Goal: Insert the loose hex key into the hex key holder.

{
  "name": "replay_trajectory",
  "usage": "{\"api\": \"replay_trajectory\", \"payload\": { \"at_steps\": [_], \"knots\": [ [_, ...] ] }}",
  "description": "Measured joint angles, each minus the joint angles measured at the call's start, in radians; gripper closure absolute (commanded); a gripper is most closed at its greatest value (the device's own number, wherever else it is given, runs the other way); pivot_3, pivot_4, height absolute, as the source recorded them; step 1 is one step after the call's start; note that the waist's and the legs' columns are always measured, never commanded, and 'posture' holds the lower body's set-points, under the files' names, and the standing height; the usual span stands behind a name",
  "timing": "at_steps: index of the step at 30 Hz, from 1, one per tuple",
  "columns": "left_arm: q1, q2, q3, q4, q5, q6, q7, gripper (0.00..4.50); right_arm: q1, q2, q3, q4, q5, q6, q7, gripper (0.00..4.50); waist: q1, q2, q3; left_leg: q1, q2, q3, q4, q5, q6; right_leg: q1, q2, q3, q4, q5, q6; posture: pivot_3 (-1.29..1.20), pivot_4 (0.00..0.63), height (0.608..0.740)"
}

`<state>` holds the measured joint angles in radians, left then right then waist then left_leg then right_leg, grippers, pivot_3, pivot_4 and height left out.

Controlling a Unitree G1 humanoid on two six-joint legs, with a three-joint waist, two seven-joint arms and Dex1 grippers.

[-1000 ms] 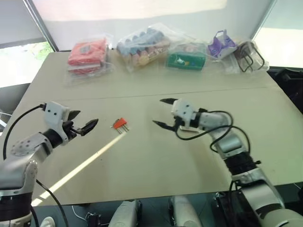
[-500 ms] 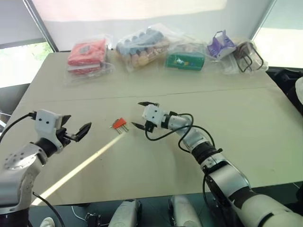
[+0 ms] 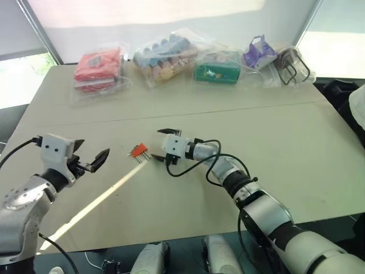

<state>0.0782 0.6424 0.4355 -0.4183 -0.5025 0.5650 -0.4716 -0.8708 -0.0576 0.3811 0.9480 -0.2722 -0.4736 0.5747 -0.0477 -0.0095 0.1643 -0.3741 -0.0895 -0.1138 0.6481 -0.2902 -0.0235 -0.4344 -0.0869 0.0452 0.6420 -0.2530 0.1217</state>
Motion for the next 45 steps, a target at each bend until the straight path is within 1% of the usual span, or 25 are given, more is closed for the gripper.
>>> {"api": "replay_trajectory", "payload": {
  "at_steps": [8,16,21,28,30,32,36,39,42,45],
  "knots": [
    [0.038,-0.014,0.012,-0.045,-0.002,0.007,0.019,0.05,0.0,0.033,0.017,0.002,-0.018,-0.014,0.016,0.0,0.0,0.0,0.0,0.001,0.0,0.0,0.0,0.0,-0.001,-0.002,0.0,0.0,0.004,0.0,0.0,0.0,0.15,0.74],
    [0.046,-0.016,0.012,-0.056,-0.001,0.011,0.02,0.05,0.027,0.081,0.016,-0.013,0.034,0.005,0.141,0.0,0.001,0.0,0.0,0.0,0.0,0.0,0.0,0.0,-0.001,-0.002,0.0,0.0,0.004,0.0,0.0,0.0,0.15,0.74],
    [0.037,-0.017,0.003,-0.052,0.001,0.011,0.016,0.05,0.027,0.056,-0.009,-0.027,0.06,0.05,0.154,0.0,0.004,0.0,0.0,0.0,0.0,0.0,0.001,0.0,-0.001,-0.001,0.0,0.0,0.004,0.0,0.0,0.0,0.15,0.74],
    [-0.029,-0.016,-0.053,0.008,0.006,0.01,-0.016,0.05,0.019,-0.014,-0.067,-0.057,0.097,0.132,0.18,0.0,0.003,0.0,0.0,0.0,0.0,0.0,0.001,0.0,-0.001,-0.002,0.0,0.0,0.004,0.0,0.0,0.0,0.15,0.74],
    [-0.062,-0.017,-0.085,0.06,0.006,0.007,-0.043,0.05,0.02,-0.033,-0.083,-0.092,0.104,0.165,0.188,0.0,0.003,0.0,0.0,0.0,0.0,0.0,0.001,0.0,-0.001,-0.002,0.0,0.0,0.004,0.0,0.0,0.0,0.15,0.74],
    [-0.112,-0.017,-0.122,0.156,0.021,-0.011,-0.076,0.05,0.028,-0.043,-0.093,-0.144,0.118,0.19,0.198,0.0,0.003,0.0,0.0,0.0,0.0,0.0,0.001,0.0,-0.001,-0.002,0.0,0.0,0.005,0.0,0.0,0.0,0.15,0.74],
    [-0.227,-0.009,-0.197,0.374,0.102,-0.091,-0.122,0.05,0.081,-0.065,-0.094,-0.268,0.132,0.236,0.215,0.0,0.003,0.0,0.0,0.0,0.0,0.0,0.0,0.0,-0.001,-0.003,0.0,-0.001,0.005,0.0,0.0,0.0,0.15,0.74],
    [-0.33,0.001,-0.225,0.553,0.174,-0.181,-0.126,0.05,0.134,-0.081,-0.094,-0.354,0.139,0.283,0.217,0.0,0.004,-0.001,-0.001,-0.001,-0.001,0.0,0.001,0.0,-0.001,-0.003,-0.001,-0.001,0.005,0.0,0.0,0.0,0.15,0.74],
    [-0.428,-0.019,-0.252,0.719,0.233,-0.267,-0.128,0.05,0.179,-0.102,-0.102,-0.461,0.144,0.34,0.206,0.0,0.006,-0.001,-0.001,-0.001,-0.001,0.0,0.001,0.0,-0.001,-0.004,-0.002,-0.001,0.006,0.0,0.0,0.0,0.15,0.74],
    [-0.481,-0.055,-0.3,0.82,0.271,-0.323,-0.14,0.05,0.203,-0.121,-0.119,-0.56,0.16,0.397,0.188,0.0,0.006,-0.001,-0.001,-0.002,-0.002,0.0,0.002,0.0,-0.001,-0.004,-0.002,-0.001,0.005,0.0,0.0,0.0,0.15,0.74]
  ]
}}
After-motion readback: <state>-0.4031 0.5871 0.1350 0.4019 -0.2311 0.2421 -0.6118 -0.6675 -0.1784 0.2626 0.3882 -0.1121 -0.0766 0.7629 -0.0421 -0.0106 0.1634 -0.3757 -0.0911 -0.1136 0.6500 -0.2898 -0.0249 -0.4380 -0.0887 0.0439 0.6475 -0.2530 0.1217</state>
